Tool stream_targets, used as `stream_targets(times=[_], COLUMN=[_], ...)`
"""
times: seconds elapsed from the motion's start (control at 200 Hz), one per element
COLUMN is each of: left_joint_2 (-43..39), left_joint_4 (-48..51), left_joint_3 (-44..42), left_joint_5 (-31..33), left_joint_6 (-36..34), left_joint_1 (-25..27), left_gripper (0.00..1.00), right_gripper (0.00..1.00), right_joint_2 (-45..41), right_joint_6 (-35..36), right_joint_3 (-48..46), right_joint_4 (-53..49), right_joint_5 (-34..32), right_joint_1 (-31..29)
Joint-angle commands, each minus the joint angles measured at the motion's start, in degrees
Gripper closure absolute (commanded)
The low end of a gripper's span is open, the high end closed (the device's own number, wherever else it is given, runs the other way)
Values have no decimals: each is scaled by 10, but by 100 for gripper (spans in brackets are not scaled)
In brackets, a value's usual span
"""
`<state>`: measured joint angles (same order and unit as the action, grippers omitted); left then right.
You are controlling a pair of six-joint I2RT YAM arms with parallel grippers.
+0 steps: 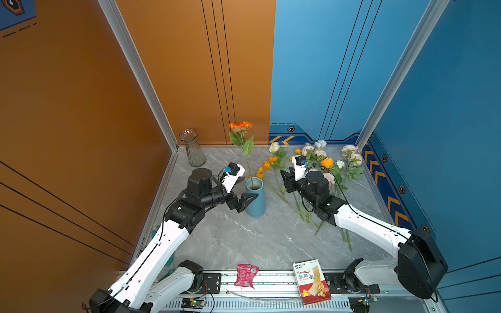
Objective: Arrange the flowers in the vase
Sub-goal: 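Release the gerbera and grasp an orange poppy stem with the right gripper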
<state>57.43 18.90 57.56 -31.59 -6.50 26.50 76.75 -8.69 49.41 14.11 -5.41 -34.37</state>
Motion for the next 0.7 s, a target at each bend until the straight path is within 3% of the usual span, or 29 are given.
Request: stream_targets(times=[0.0,0.095,0.23,0.496,0.696], left_joint_2=[45,112,160,105,84], left_joint_4=[118,189,217,137,128], left_joint_3=[91,157,174,73,63], left_joint_5=[96,123,165,155,178], left_joint_6=[-77,-124,-174,-162,-167], left_joint_1=[64,111,158,175,188], left_gripper=[2,2,2,2,2], right_gripper=[53,52,52,57,59], right_joint_2=[13,43,88,213,254], right_joint_6=[55,87,113,124,126], right_joint_3=[38,51,60,119,139], right_joint_4=[-217,-293,-340,-417,-427], right_joint_5=[69,142,172,123,96], right_joint_1=[35,62,65,53,39])
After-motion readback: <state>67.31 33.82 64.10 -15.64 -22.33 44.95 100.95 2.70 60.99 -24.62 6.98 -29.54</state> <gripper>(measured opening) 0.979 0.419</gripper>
